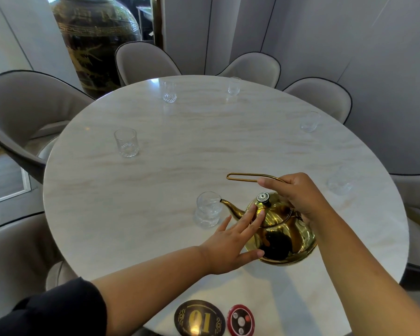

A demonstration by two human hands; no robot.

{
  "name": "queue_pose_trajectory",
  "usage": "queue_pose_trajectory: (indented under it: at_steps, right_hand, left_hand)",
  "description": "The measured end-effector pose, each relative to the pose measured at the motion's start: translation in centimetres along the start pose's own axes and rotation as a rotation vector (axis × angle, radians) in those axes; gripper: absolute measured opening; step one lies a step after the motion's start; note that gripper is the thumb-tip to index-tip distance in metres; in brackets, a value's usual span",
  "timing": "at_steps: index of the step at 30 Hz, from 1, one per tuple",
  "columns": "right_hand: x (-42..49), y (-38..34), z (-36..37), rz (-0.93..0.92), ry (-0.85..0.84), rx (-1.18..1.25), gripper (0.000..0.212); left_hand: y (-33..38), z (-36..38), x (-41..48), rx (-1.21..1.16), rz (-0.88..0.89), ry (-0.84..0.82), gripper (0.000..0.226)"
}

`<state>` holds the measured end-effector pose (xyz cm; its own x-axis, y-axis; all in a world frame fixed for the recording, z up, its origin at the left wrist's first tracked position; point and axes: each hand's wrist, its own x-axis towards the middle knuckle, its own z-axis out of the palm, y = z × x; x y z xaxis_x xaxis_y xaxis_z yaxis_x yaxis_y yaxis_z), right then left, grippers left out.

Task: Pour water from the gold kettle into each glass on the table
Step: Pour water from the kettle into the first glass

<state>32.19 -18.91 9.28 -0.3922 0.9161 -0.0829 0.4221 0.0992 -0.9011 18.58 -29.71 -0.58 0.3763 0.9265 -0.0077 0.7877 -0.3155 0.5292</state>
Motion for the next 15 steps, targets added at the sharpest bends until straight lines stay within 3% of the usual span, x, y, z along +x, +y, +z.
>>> queue_pose_trajectory:
  at_steps: [15]
  right_hand:
    - [-0.8, 5.4, -1.0, 0.074, 0.092, 0.402, 0.046]
  left_hand:
    - [-0.7, 2.3, 1.3, 0.082, -0.027, 0.034, 0.071]
